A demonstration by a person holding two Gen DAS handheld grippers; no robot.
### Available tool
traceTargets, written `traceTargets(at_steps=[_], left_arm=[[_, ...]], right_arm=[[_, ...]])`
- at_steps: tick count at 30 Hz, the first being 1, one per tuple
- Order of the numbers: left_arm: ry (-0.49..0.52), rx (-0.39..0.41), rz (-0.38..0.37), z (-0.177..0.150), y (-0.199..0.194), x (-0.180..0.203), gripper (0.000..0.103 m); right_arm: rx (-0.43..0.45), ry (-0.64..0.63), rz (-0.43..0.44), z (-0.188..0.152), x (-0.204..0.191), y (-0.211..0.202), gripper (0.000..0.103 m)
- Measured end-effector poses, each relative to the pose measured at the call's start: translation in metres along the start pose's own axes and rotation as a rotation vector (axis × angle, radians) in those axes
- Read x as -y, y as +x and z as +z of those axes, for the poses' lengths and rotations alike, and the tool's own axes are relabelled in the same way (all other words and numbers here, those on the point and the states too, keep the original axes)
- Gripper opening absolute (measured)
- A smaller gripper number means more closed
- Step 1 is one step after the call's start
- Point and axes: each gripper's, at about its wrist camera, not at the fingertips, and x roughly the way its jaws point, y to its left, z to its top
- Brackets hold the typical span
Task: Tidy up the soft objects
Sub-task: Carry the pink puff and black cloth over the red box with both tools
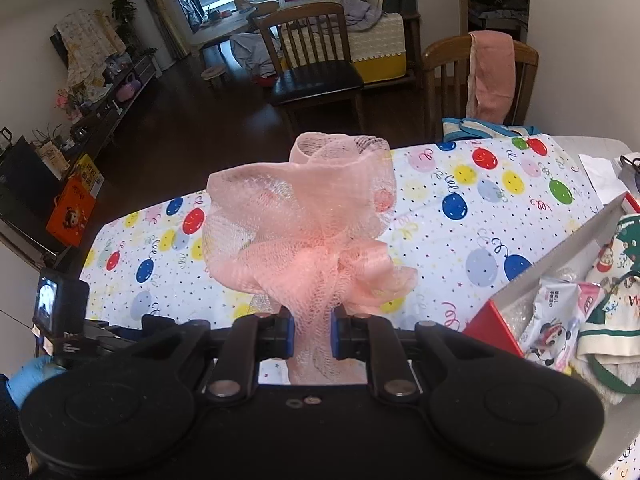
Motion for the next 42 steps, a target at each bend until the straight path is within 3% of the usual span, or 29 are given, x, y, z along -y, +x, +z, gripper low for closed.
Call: traceTargets(at_steps=[5, 8, 11, 15, 19, 31, 42], left_arm=[[-0.030, 0.001, 0.011, -0.002, 0.004, -0.001, 0.083], [-0.028, 0.012, 0.030, -0.005, 0.003, -0.001, 0.073], [-0.038, 0.026, 0.020, -0.008, -0.001, -0.004, 0.059], [-0.026, 0.048, 0.032, -0.012, -0.006, -0.003, 0.031], [-0.007, 0.082, 0.046, -0.018, -0.012, 0.000, 0.018], [-0.033, 0.153, 0.024, -0.022, -0.071, 0.010, 0.016], [-0.005, 0.236, -0.007, -0.019, -0.144, 0.067, 0.016]], right_arm=[[-0.005, 0.005, -0.009, -0.004, 0.006, 0.001, 0.014], [-0.006, 0.011, -0.013, -0.005, 0.011, 0.000, 0.015], [-0.007, 0.016, -0.019, -0.006, 0.014, 0.001, 0.015], [-0.008, 0.018, -0.020, -0.007, 0.015, 0.001, 0.015], [-0.009, 0.013, -0.024, -0.008, 0.015, 0.001, 0.015], [-0.002, 0.017, -0.018, -0.017, 0.037, -0.017, 0.015], [-0.007, 0.017, 0.026, -0.031, 0.082, -0.050, 0.015]])
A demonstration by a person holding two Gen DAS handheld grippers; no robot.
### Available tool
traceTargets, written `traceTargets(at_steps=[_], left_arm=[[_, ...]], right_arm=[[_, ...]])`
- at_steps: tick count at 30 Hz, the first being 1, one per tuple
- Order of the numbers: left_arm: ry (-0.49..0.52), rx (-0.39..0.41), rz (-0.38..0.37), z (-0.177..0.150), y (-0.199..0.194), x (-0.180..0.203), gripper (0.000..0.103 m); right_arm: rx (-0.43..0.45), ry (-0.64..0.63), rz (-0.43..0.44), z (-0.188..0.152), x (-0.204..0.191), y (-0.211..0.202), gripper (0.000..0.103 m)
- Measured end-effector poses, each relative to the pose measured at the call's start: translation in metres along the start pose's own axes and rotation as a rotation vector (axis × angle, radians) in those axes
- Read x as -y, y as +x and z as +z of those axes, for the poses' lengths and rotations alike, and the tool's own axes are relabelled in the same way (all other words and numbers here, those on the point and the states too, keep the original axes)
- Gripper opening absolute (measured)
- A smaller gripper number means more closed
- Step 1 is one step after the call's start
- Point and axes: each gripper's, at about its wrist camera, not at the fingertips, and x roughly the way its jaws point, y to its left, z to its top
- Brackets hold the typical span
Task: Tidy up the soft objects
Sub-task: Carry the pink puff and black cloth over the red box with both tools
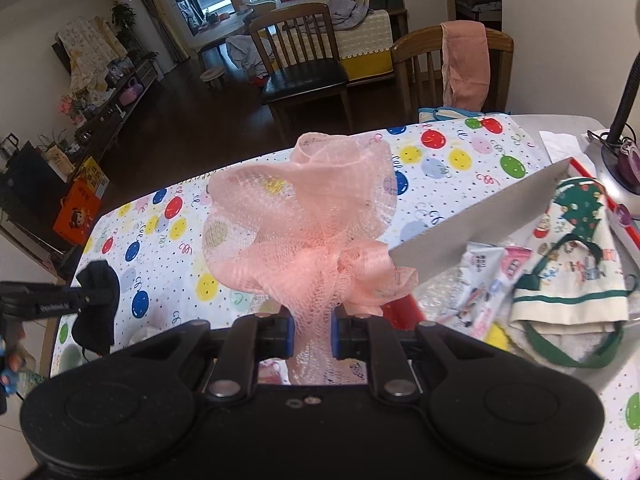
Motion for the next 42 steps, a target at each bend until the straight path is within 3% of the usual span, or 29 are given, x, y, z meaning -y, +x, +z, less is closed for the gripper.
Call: traceTargets(at_steps=[12, 20, 32, 42], left_arm=[[0.088, 0.120, -0.044, 0.034, -0.065, 0.101, 0.016], [0.166, 0.171, -0.119, 0.060, -0.080, 0.184, 0.016], [0.274, 0.112, -0.246, 0.066, -0.034, 0.309, 0.016], [0.300, 0.030, -0.282, 0.061, 0.025, 0.371, 0.016]], right_arm=[[0.027, -0.029, 0.048, 0.000, 0.061, -0.051, 0.015], [0.026, -0.023, 0.034, 0.001, 0.114, -0.066, 0.015], [0.034, 0.046, -0.037, 0.005, 0.201, -0.079, 0.015], [0.000, 0.086, -0.074, -0.002, 0.243, -0.069, 0.015]])
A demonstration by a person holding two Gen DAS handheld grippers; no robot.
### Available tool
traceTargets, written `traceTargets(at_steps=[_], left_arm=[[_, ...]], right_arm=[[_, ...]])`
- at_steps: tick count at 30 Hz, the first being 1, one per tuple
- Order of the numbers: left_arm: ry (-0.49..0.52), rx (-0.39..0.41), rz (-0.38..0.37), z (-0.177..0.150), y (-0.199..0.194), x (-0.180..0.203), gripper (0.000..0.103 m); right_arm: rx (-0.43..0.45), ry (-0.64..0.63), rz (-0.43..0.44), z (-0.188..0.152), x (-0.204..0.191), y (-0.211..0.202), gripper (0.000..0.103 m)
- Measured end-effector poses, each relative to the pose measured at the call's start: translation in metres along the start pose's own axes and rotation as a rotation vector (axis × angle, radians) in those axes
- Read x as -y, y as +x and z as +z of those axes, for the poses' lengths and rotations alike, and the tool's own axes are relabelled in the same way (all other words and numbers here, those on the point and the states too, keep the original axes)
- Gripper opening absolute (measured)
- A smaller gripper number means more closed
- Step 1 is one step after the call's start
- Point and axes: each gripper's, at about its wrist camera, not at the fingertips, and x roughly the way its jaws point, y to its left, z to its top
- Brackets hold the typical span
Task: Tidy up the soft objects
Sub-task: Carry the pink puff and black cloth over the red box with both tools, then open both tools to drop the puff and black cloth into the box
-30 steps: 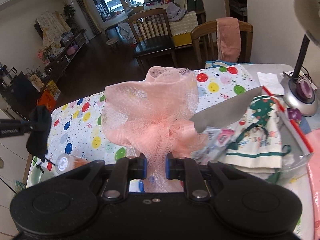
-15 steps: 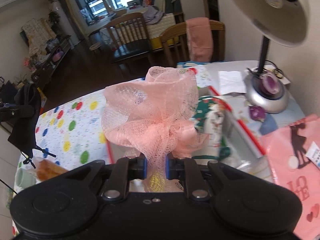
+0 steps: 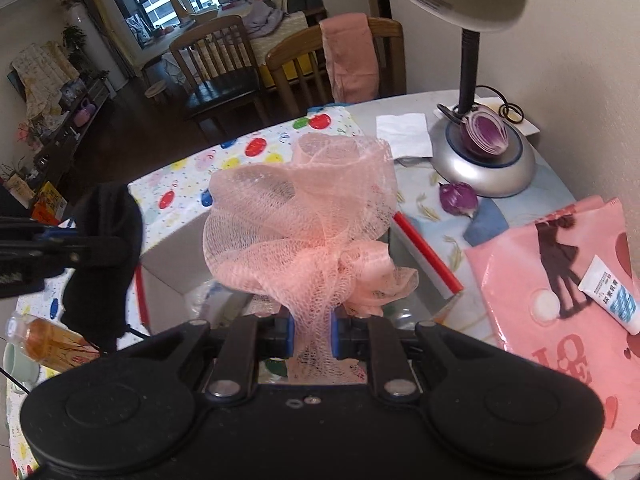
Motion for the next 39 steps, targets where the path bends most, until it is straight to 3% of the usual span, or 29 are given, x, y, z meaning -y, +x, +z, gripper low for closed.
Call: traceTargets(at_steps=[9, 22, 32, 39], left_arm=[[-0.033, -0.072, 0.003, -0.007, 0.057, 0.007, 0.017], [-0.061, -0.150, 0.017, -0.023, 0.111, 0.000, 0.017], [-0.073, -0.210, -0.004, -0.040, 0.132, -0.002, 0.017], [-0.077, -0.197, -0.004, -0.044, 0.122, -0.001, 0.018]], right_arm=[[-0.040, 0.016, -0.030, -0.001, 0.016, 0.027, 0.016], [-0.069, -0.013, -0.015, 0.008, -0.001, 0.067, 0.019], [-0.081, -0.011, 0.005, 0.005, -0.004, 0.081, 0.029], [-0.059, -0.017, 0.010, 0.005, -0.009, 0.075, 0.045]])
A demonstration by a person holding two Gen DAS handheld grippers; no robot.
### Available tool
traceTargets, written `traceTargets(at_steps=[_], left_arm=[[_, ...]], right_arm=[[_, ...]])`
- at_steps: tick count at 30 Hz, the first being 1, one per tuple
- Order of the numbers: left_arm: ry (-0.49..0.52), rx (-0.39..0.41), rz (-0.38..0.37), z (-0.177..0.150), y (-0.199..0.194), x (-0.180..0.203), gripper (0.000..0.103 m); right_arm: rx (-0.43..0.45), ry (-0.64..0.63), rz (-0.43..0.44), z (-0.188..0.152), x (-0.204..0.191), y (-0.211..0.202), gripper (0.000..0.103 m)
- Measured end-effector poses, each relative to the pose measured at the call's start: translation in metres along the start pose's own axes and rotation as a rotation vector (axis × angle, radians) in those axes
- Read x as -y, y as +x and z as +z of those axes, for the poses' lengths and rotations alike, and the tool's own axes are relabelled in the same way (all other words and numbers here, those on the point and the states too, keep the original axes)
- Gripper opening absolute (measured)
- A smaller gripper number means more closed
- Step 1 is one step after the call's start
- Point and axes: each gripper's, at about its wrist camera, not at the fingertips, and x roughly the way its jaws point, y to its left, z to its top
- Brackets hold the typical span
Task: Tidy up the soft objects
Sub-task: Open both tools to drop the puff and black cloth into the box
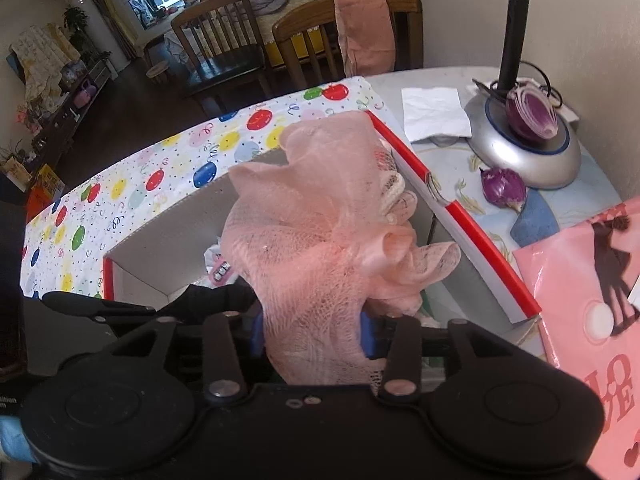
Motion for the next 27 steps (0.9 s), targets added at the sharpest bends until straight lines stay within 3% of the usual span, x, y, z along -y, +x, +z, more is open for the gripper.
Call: traceTargets(at_steps=[8, 15, 18, 21, 27], left_arm=[[0.009, 0.055, -0.013, -0.013, -0.025, 0.000, 0.021], [0.015, 0.126, -0.004, -0.025, -0.055, -0.004, 0.021], [0.027, 0.161, 0.008, -0.034, -0.071, -0.005, 0.032], [0.033, 0.217, 0.007, -0.043, -0.090, -0.006, 0.073], [0.040, 0.297, -0.007, -0.062, -0.126, -0.011, 0.075]], right_arm=[[0.033, -0.022, -0.003, -0.004, -0.007, -0.016, 0.059], [0.072, -0.045, -0.003, -0.013, -0.013, -0.038, 0.063], [0.091, -0.060, 0.010, -0.018, -0.018, -0.049, 0.065], [0.112, -0.084, 0.019, -0.025, -0.027, -0.061, 0.068], [0.180, -0.111, 0.029, -0.036, -0.041, -0.087, 0.073]])
